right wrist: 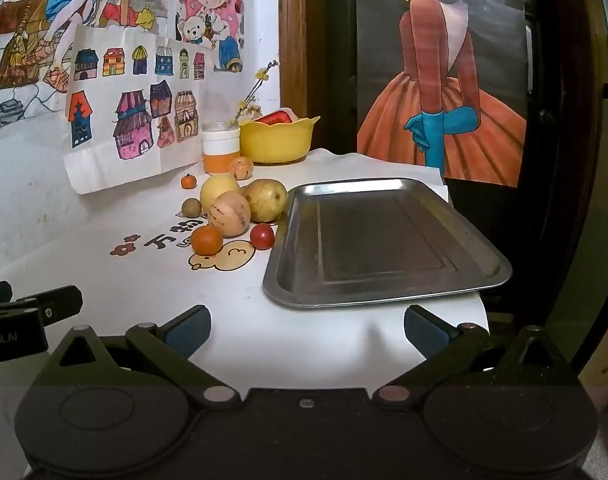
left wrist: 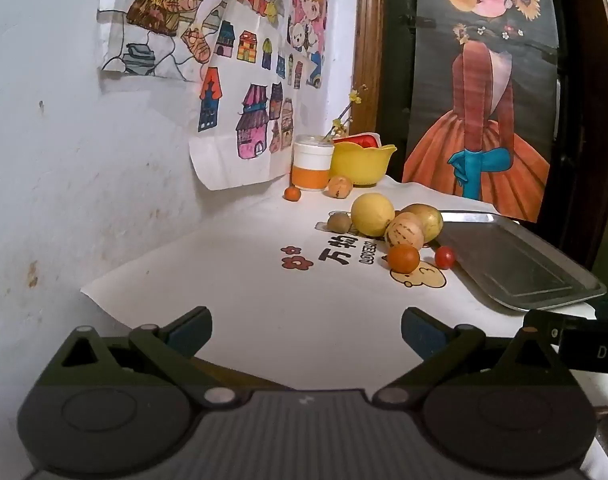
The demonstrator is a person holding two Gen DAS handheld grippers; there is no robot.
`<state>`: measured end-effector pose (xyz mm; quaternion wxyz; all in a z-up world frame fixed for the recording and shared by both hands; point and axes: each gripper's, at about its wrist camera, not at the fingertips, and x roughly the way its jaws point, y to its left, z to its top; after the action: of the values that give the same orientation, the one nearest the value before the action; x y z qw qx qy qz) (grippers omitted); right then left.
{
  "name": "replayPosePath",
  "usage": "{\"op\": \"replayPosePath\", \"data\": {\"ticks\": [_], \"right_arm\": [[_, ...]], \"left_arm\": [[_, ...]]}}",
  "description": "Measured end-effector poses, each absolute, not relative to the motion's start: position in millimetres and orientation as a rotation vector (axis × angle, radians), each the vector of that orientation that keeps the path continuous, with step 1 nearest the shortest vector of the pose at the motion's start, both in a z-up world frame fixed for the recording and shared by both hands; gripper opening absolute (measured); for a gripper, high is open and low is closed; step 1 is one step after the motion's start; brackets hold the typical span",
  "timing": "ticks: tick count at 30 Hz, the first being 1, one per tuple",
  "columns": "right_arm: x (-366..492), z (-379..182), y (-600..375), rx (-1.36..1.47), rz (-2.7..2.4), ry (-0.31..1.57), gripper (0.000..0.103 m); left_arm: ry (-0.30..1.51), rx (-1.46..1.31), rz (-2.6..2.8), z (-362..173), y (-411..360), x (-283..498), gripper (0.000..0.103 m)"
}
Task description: Organize fruits
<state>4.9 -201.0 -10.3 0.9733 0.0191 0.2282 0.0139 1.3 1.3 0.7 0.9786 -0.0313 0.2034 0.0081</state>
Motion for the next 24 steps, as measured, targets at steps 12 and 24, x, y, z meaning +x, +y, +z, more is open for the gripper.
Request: {"op": "replayPosePath", "data": {"ticks": [12, 24], "right_arm": [[5.7, -8.5, -201.4, 0.037, 0.032, 0.465, 0.103], [4.5, -8.7, -197.1, 0.038, 0.042, 0.457, 0.103]], "left_arm": [[0.434, -0.075, 0.014, -2.5, 2.9, 2.6, 0.103], [0.438, -0.065, 0.025, 0.0, 3.9, 3.6, 0.103]]}}
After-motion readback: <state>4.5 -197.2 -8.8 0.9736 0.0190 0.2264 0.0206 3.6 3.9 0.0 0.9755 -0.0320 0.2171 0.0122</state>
